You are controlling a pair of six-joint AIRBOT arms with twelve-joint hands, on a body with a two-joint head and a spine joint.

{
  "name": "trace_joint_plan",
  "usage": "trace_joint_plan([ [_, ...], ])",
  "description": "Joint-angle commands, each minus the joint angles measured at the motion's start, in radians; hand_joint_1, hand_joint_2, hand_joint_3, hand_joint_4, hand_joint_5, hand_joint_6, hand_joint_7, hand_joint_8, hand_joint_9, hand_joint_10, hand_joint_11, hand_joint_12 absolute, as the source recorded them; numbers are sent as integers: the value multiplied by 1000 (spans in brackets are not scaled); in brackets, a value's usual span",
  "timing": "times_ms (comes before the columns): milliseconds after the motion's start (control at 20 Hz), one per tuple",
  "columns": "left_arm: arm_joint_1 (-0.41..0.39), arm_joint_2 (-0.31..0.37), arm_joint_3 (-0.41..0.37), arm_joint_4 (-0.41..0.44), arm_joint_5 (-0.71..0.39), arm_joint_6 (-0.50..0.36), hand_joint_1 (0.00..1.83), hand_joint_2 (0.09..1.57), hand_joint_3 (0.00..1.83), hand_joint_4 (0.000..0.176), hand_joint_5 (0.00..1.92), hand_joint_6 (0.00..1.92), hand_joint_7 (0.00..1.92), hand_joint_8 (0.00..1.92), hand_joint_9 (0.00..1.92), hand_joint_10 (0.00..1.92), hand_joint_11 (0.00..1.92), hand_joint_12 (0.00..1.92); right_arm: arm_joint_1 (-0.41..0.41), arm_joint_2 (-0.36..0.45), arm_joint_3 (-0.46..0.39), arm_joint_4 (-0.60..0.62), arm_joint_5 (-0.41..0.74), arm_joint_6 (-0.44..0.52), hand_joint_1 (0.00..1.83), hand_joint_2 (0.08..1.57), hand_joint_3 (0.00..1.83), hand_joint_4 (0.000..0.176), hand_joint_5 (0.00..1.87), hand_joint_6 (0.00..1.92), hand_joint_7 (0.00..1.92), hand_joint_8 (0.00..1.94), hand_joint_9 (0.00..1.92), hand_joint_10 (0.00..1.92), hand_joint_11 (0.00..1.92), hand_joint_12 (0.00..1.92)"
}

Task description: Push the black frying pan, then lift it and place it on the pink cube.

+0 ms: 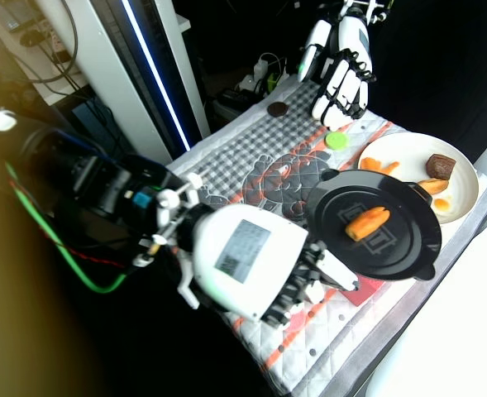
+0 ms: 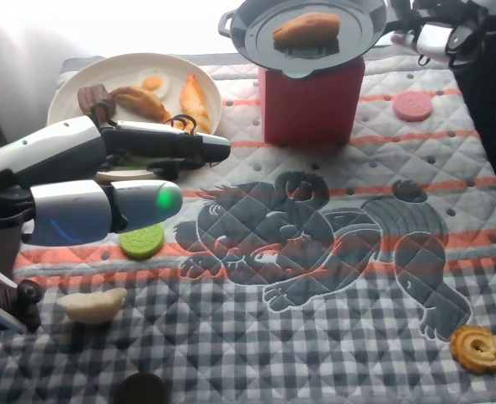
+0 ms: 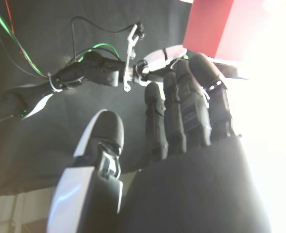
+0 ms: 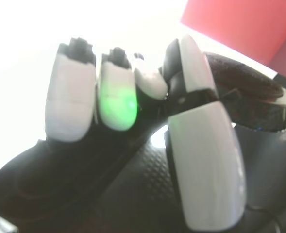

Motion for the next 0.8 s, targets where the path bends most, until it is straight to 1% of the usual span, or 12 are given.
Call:
trace_joint_plan([
  [0,-10,0,3,-26,-122,-15,411,1480,0,0,500,9,407,4,432,27,0,1291,17,1,13,-10,108,6,1514,1254,1,170,1317,1921,1516,1941,1635,1921,1665,1921],
  [150,-9,-5,6,-26,-125,-18,366,1487,2,0,495,5,405,5,427,23,0,1303,17,-4,35,4,81,6,1484,1287,13,176,1229,1921,1449,1941,1602,1921,1649,1921],
  [250,-7,-4,6,-26,-125,-21,430,1476,0,0,516,9,430,8,431,23,0,1224,17,-4,46,16,65,6,1351,1341,30,176,1185,1921,1421,1941,1569,1921,1616,1921],
  [300,-5,-4,6,-26,-125,-23,427,1479,0,0,507,4,420,2,424,18,0,1176,17,-4,48,24,63,6,1288,1385,7,27,1064,1921,1373,1941,1532,1921,1587,1921],
  [350,-5,-4,6,-26,-126,-23,447,1475,0,0,507,3,425,3,434,20,0,1167,17,-4,49,28,59,6,1299,1381,0,0,1082,1921,1377,1941,1523,1921,1576,1921],
  [400,-5,-4,6,-26,-127,-24,469,1471,0,0,525,9,441,7,454,26,0,1222,17,-4,50,31,52,6,1413,1328,0,0,1102,1921,1341,1941,1471,1921,1521,1921],
  [500,-5,-3,5,-26,-125,-24,392,1484,4,0,494,6,407,4,421,11,0,1170,13,-4,53,33,41,6,1459,1283,0,0,1098,1921,1294,1941,1433,1921,1483,1921],
  [550,-4,-2,4,-26,-122,-24,396,1487,3,0,494,7,406,5,421,10,0,1145,6,-4,58,35,31,6,1362,1305,0,0,898,1921,1156,1941,1330,1921,1398,1921],
  [600,-3,-1,4,-26,-122,-25,461,1478,0,0,519,15,431,10,452,22,0,1210,2,-6,60,36,25,6,1072,1354,23,0,617,1753,1033,1941,1217,1921,1307,1921],
  [650,-1,-1,4,-28,-122,-25,463,1475,0,0,523,14,435,8,459,23,0,1227,-3,-10,60,36,23,6,1142,1021,698,0,607,1673,815,1941,1192,1921,1271,1921],
  [700,-1,0,4,-28,-123,-25,499,1466,0,0,542,18,453,11,476,27,0,1263,-4,-10,60,36,23,6,1001,1024,794,0,585,1858,993,1941,1236,1921,1318,1921],
  [750,-1,-1,4,-28,-123,-25,402,1480,4,0,513,5,414,6,435,9,0,1170,-9,-12,57,36,22,6,981,1044,757,0,577,1866,1035,1941,1246,1921,1326,1921],
])
